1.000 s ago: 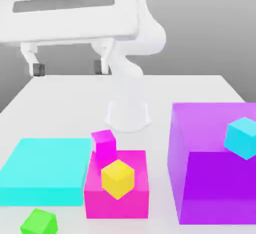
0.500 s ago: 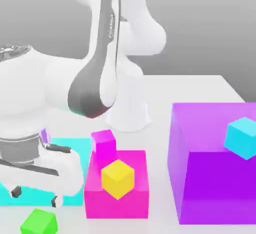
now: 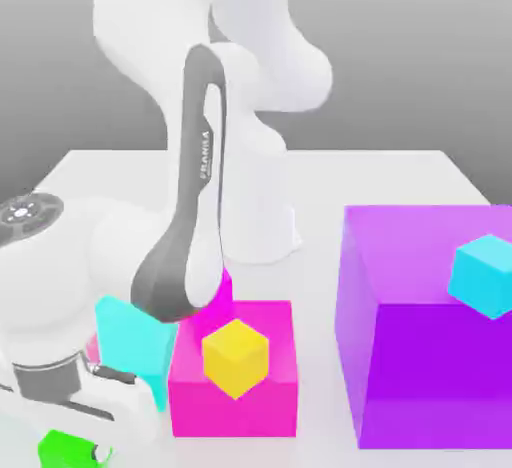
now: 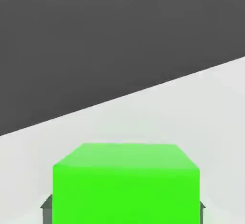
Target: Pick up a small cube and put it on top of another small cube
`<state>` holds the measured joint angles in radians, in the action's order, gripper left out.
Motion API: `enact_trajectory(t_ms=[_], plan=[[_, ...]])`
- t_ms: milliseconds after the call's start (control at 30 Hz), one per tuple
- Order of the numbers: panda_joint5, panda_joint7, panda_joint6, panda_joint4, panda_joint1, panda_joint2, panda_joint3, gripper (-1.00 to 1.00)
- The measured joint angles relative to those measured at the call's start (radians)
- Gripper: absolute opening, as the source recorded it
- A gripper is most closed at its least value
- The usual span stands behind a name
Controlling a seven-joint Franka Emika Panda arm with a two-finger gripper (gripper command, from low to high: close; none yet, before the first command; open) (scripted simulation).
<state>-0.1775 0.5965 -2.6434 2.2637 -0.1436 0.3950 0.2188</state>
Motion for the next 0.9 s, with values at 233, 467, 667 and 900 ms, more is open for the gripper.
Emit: enact_trajectory(t_ms=[233,467,667,900], plan=[[0.003,-0.202,0.107,0.142,-0.002,-0.247,-0.039,-1.00],[0.040,-0.405,0.200,0.297,0.018,-0.501,-0.062,-1.00],[0.115,-0.547,0.277,0.431,0.031,-0.721,-0.079,-1.00],[0.227,-0.692,0.372,0.585,0.031,-0.972,-0.110,-1.00]])
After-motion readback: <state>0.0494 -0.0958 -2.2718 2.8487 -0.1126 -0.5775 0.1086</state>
